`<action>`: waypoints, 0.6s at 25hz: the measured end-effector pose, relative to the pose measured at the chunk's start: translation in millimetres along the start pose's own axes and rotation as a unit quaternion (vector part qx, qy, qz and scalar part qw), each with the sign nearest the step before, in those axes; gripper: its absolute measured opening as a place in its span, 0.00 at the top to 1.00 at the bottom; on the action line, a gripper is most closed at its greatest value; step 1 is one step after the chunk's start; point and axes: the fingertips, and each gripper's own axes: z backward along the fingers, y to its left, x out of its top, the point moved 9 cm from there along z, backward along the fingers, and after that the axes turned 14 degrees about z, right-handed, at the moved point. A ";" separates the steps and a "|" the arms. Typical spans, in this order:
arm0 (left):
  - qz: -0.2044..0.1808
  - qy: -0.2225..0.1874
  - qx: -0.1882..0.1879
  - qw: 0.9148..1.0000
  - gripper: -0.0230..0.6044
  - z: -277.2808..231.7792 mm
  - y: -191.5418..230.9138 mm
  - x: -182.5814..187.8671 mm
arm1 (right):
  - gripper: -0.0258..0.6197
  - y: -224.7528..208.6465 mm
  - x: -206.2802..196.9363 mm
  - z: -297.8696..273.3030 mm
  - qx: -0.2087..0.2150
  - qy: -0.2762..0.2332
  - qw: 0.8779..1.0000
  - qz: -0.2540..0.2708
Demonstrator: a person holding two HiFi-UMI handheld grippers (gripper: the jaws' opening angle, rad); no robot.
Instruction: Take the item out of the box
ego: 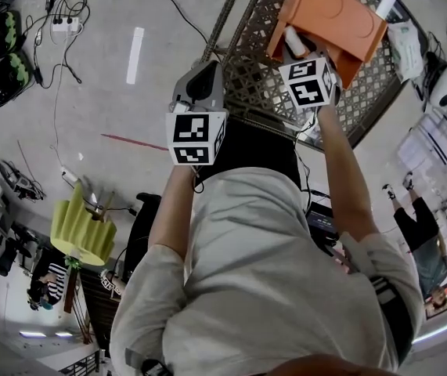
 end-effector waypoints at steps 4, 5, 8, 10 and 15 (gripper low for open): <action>0.005 0.000 0.002 1.000 0.95 0.2 2.4 0.2 | 0.70 -0.4 -1.4 -4.5 0.002 0.013 1.000 -0.002; 0.005 0.000 0.002 1.000 0.95 0.0 2.5 0.3 | 0.70 -0.2 -1.8 -5.8 0.002 0.014 1.000 -0.003; 0.005 0.002 0.002 1.000 0.95 -0.4 3.0 0.1 | 0.70 -0.3 -1.4 -7.9 0.002 0.020 1.000 -0.001; 0.004 0.003 0.003 1.000 0.95 -0.8 3.6 0.5 | 0.70 -0.5 -2.8 -11.4 0.003 0.023 1.000 -0.003; 0.000 0.001 0.003 1.000 0.95 -0.4 5.3 4.5 | 0.73 -2.1 -1.8 -14.1 -0.001 0.038 0.999 0.008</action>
